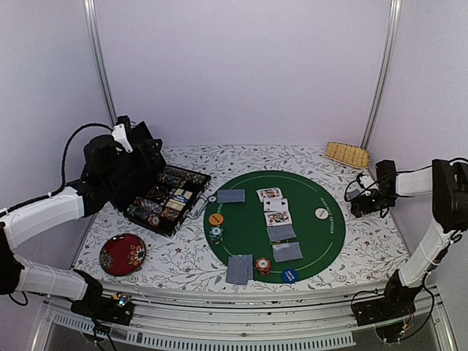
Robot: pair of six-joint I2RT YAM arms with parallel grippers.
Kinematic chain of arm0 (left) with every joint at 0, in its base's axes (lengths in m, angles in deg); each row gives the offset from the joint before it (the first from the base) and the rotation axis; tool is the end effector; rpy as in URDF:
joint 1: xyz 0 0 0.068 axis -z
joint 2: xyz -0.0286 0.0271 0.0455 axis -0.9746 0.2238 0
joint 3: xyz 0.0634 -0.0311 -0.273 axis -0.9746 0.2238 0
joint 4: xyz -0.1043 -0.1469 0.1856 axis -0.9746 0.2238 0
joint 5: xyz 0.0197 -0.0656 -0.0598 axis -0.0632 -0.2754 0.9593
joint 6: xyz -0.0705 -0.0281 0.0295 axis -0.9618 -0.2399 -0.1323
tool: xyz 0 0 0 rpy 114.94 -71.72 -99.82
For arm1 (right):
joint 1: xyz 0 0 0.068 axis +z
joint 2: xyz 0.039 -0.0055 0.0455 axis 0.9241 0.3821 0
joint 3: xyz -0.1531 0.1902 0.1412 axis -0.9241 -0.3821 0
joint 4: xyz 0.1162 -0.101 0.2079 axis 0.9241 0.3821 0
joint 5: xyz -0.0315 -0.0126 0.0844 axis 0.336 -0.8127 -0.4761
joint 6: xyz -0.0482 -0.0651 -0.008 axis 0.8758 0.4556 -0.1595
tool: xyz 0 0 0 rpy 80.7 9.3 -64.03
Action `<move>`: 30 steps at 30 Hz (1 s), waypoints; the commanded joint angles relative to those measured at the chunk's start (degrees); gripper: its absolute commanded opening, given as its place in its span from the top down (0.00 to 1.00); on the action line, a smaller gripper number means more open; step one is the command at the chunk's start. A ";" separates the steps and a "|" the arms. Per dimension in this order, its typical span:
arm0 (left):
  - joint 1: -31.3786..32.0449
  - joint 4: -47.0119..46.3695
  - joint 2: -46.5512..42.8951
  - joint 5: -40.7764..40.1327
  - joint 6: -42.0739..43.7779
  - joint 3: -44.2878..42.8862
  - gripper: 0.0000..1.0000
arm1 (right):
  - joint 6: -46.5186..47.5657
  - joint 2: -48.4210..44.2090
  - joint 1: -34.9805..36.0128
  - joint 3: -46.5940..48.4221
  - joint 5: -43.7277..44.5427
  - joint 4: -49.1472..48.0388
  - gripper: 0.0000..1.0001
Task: Distribute texas hold em gaming equipment
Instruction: Place the face-down deck piles at the corner of the board, then reset both arms
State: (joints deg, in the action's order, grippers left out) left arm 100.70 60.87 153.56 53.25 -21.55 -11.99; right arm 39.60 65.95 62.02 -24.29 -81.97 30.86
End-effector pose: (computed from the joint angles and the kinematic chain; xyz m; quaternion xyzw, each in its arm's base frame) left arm 0.2808 -0.1109 0.3082 -0.0516 0.7411 -0.2149 0.6340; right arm 0.3328 -0.0291 0.1218 -0.1287 0.9560 -0.0386 0.2606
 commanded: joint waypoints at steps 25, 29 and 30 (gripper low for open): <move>-15.15 -55.52 18.98 -20.60 25.99 29.05 0.02 | -17.76 -24.94 2.36 -36.67 -4.63 -78.78 0.01; -16.60 -64.84 19.70 -13.10 27.06 34.01 0.02 | -16.78 -23.66 2.48 -37.66 -8.70 -77.04 0.01; -16.80 -67.57 20.40 -10.25 27.14 35.88 0.02 | -16.57 -22.31 2.45 -38.65 -8.78 -78.27 0.01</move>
State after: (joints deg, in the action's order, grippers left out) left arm 85.67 5.46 173.01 35.28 4.59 19.02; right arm 22.64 41.27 64.27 -61.51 -88.76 -42.47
